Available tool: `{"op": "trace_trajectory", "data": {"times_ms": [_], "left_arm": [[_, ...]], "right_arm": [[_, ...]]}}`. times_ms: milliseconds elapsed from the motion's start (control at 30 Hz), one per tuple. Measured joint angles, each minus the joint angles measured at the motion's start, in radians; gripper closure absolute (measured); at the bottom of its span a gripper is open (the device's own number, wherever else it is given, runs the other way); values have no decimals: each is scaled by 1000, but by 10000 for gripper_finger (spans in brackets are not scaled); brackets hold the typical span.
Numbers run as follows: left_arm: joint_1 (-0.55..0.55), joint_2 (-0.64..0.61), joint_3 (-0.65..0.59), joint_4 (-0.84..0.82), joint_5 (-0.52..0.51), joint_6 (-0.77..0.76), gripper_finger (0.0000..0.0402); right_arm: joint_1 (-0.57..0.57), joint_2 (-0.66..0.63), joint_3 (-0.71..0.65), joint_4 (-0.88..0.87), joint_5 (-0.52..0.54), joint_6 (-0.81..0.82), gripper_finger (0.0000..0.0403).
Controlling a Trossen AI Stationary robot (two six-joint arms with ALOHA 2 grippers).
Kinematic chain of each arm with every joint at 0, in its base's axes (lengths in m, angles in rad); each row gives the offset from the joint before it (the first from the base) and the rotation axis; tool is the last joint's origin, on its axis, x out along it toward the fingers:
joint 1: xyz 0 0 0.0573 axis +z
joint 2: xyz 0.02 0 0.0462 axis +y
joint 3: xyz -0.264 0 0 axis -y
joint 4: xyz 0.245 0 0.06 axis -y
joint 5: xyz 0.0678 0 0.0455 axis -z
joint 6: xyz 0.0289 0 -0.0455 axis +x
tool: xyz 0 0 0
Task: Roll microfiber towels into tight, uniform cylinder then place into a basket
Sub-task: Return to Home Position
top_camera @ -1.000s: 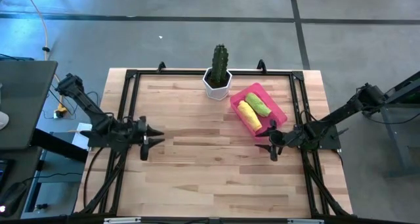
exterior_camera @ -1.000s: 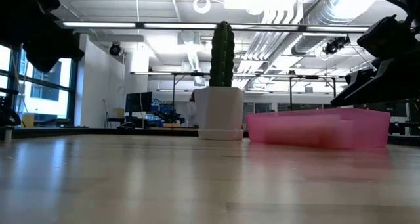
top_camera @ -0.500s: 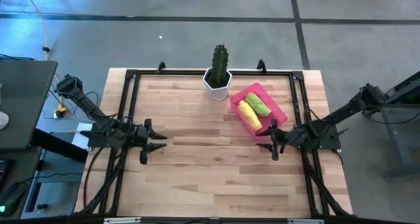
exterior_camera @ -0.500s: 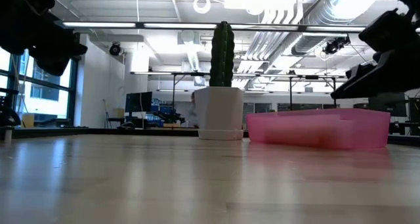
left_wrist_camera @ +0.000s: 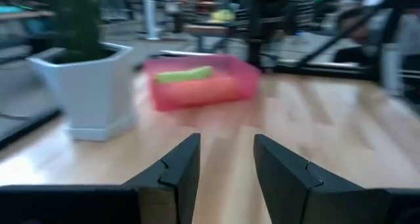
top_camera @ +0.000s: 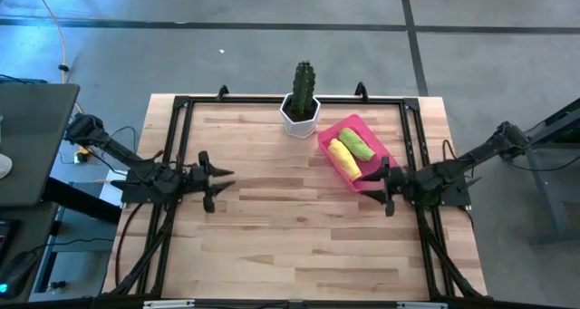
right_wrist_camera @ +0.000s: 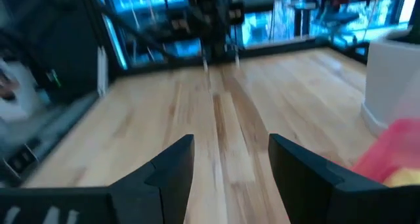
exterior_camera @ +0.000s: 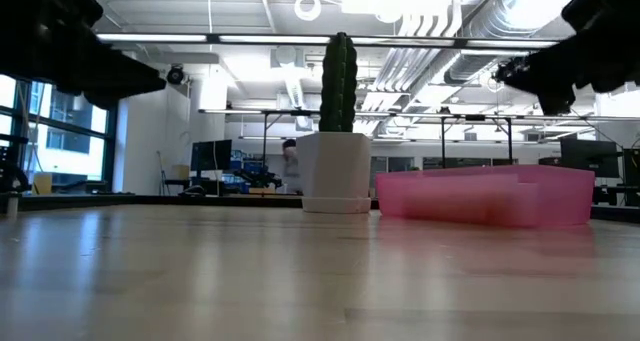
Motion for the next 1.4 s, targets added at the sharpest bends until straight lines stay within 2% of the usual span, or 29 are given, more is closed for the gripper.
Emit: {"op": "trace_trajectory", "data": {"times_ms": [300,900,1067,1200,1400], "left_arm": [[41,0,0,-47,-212,14,271],[41,0,0,-64,-222,13,271],[40,-3,1,-64,-222,13,271],[41,-16,1,-78,-215,12,271],[44,-102,1,-84,-197,12,271]], "right_arm": [[0,-201,0,-4,0,0,214],[-7,-380,-32,5,2,0,214],[-61,-421,-52,-143,2,-2,214],[-102,-422,-52,-133,1,0,214],[-150,-421,-52,-138,0,0,214]]}}
